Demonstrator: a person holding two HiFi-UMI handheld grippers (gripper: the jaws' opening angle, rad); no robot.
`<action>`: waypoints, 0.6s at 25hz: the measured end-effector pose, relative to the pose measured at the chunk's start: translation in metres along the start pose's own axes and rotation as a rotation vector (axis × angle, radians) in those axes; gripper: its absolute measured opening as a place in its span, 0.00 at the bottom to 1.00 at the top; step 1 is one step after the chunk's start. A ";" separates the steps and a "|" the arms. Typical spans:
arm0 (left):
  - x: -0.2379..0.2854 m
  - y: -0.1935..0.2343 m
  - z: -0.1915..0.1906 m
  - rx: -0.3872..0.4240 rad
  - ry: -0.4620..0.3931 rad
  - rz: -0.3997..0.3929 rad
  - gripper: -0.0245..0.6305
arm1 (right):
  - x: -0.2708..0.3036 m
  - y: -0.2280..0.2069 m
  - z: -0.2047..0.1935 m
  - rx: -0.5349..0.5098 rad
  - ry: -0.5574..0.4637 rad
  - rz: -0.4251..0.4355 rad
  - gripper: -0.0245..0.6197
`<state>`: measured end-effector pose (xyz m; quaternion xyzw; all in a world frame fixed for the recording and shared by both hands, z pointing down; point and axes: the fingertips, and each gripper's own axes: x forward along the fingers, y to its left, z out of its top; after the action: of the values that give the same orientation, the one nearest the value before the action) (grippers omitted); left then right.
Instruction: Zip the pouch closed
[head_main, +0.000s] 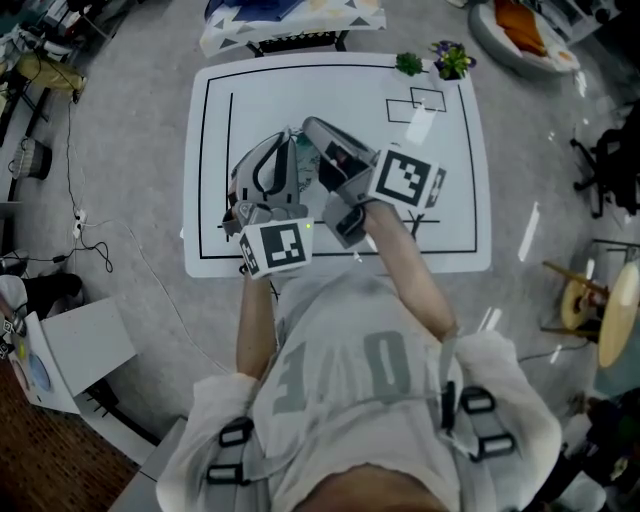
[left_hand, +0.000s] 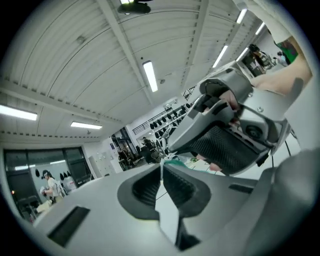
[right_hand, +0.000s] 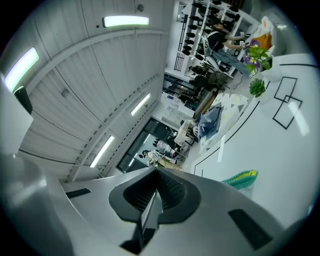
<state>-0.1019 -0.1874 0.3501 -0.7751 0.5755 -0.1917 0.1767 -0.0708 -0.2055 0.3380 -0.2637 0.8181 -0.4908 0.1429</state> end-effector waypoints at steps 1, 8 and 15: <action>-0.001 0.001 0.000 -0.039 -0.002 0.000 0.07 | 0.000 -0.001 -0.001 -0.018 0.003 -0.008 0.05; -0.004 0.002 -0.007 -0.392 -0.004 -0.015 0.07 | -0.007 -0.009 -0.001 -0.092 0.001 -0.038 0.05; -0.006 0.003 -0.010 -0.451 -0.010 0.009 0.07 | -0.016 -0.017 -0.001 -0.118 -0.021 -0.066 0.05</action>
<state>-0.1106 -0.1825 0.3564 -0.7933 0.6064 -0.0534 0.0026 -0.0530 -0.2020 0.3534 -0.3036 0.8350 -0.4431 0.1194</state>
